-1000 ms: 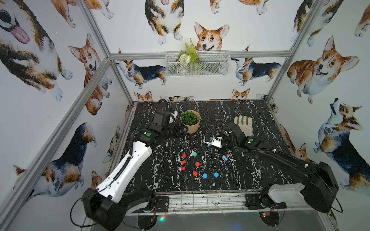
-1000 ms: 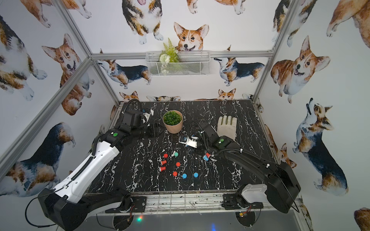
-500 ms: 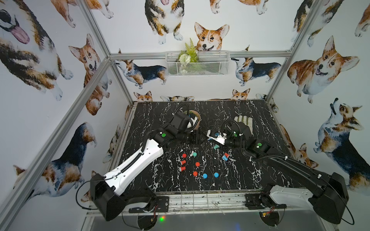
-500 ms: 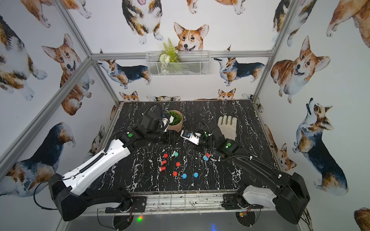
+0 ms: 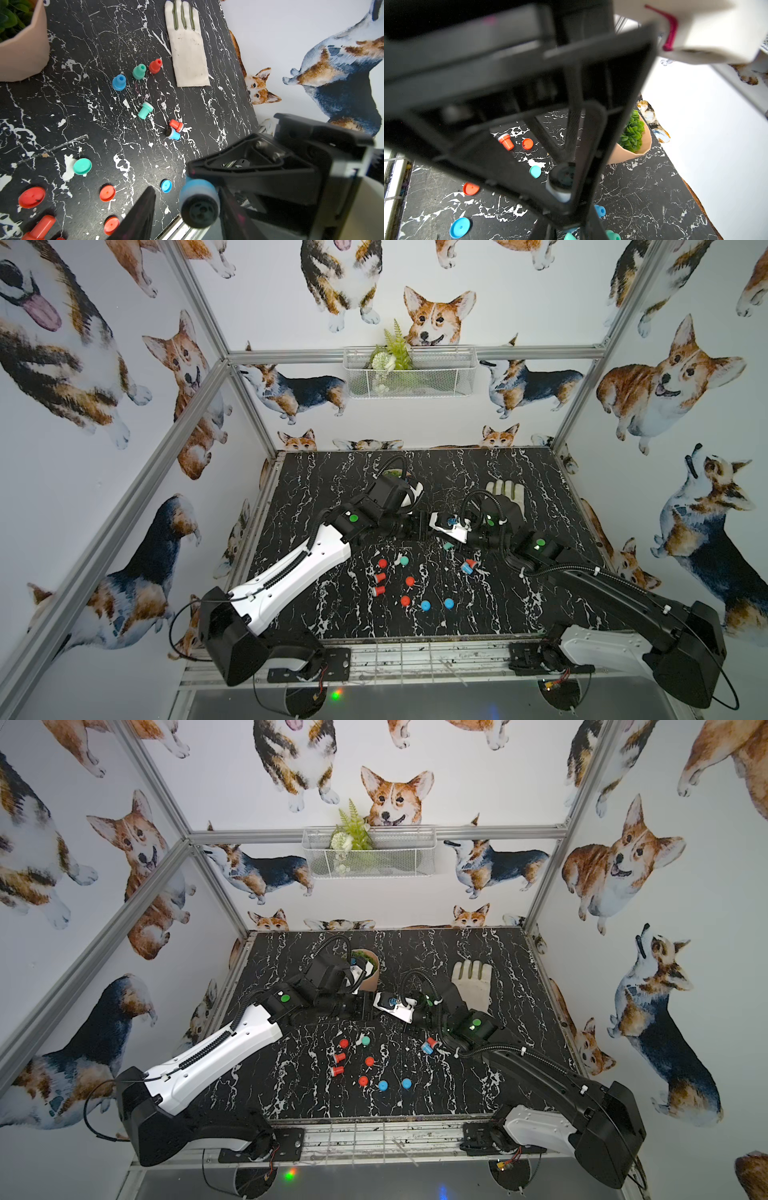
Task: Close the stamp cap
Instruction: Pick up the stamp from the center of the board.
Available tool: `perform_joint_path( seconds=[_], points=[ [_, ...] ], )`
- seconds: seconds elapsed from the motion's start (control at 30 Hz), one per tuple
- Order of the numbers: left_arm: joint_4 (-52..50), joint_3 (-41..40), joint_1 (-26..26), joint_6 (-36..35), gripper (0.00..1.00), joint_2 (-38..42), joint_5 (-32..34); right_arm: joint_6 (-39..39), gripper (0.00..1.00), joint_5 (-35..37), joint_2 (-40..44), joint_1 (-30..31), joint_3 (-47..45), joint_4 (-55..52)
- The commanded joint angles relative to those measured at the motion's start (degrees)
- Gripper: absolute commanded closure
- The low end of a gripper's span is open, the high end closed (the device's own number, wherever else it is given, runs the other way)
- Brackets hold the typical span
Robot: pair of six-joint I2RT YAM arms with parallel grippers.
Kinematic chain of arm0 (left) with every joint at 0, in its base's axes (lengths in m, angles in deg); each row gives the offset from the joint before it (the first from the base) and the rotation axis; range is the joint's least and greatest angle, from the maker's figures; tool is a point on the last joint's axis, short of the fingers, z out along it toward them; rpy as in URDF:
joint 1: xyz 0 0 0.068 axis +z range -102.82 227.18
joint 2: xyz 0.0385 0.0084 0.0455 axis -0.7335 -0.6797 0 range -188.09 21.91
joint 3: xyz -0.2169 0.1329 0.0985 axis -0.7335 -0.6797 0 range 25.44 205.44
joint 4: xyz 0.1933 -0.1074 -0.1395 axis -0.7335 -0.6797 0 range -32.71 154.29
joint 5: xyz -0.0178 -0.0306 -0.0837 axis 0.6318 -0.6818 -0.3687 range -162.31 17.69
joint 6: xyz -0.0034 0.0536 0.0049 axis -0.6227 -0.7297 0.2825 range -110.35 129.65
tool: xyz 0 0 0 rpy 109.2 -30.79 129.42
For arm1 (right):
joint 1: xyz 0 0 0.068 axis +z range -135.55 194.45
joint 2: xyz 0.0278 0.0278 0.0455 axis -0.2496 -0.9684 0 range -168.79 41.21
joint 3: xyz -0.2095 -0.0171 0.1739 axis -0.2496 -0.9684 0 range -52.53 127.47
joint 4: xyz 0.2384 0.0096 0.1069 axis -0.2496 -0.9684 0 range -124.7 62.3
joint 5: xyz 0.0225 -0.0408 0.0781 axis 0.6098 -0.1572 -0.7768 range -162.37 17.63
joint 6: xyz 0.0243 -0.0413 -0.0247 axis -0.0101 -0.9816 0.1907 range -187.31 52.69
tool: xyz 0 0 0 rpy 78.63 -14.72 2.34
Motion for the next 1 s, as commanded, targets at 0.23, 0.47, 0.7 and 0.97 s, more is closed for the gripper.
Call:
perform_joint_path(
  seconds=[0.23, 0.47, 0.7, 0.97],
  points=[
    [0.0, 0.3, -0.3, -1.0, 0.66, 0.0, -0.1, -1.6, 0.91, -3.2, 0.6, 0.8, -0.2, 3.0],
    [0.0, 0.2, -0.3, -1.5, 0.76, 0.4, 0.3, -1.8, 0.91, -4.6, 1.0, 1.0, -0.6, 4.2],
    [-0.1, 0.0, -0.3, -1.5, 0.81, 2.4, 1.5, 0.9, 0.73, -4.3, 3.9, 1.1, -1.8, 7.2],
    [2.2, -3.9, -0.2, 3.1, 0.82, 6.3, 4.3, 4.7, 0.55, -5.5, 9.2, 1.2, -6.0, 10.0]
  ],
)
